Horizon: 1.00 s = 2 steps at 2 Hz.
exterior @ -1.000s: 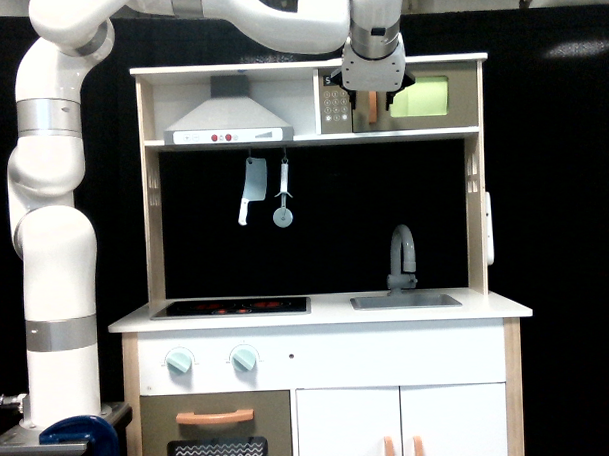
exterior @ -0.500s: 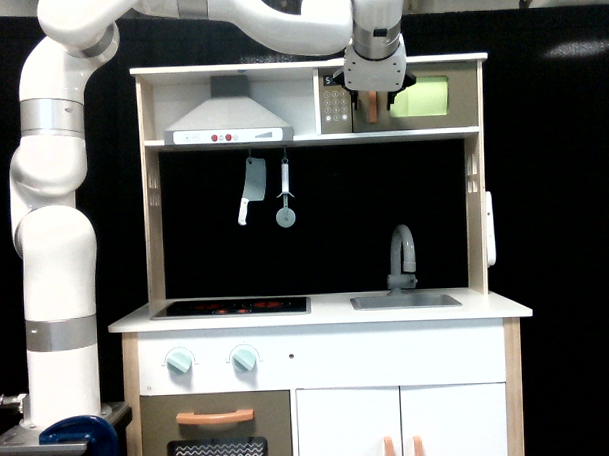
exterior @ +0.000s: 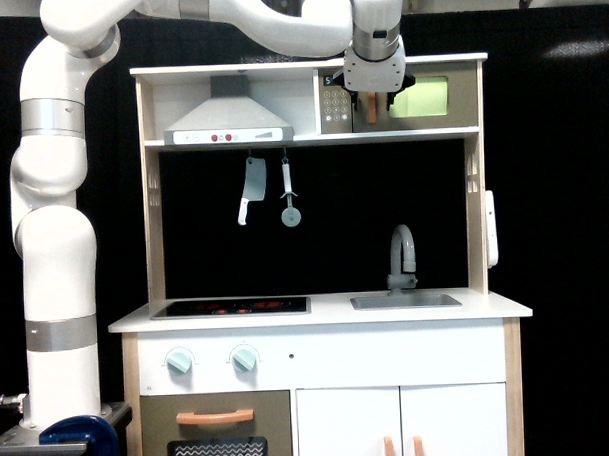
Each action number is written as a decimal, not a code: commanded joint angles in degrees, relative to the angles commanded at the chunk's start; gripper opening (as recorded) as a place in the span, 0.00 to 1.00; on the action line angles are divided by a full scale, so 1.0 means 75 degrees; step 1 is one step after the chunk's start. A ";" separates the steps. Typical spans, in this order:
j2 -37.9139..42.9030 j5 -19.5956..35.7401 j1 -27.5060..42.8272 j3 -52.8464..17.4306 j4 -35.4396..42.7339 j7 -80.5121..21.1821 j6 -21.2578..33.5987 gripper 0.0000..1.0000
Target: Open the oven door
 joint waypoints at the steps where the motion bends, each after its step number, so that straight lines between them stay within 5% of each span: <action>1: -0.0063 -0.0026 -0.0075 0.0086 -0.0066 -0.0003 -0.0015 0.00; 2: -0.0039 -0.0020 -0.0269 0.0103 -0.0028 -0.0062 0.0153 0.00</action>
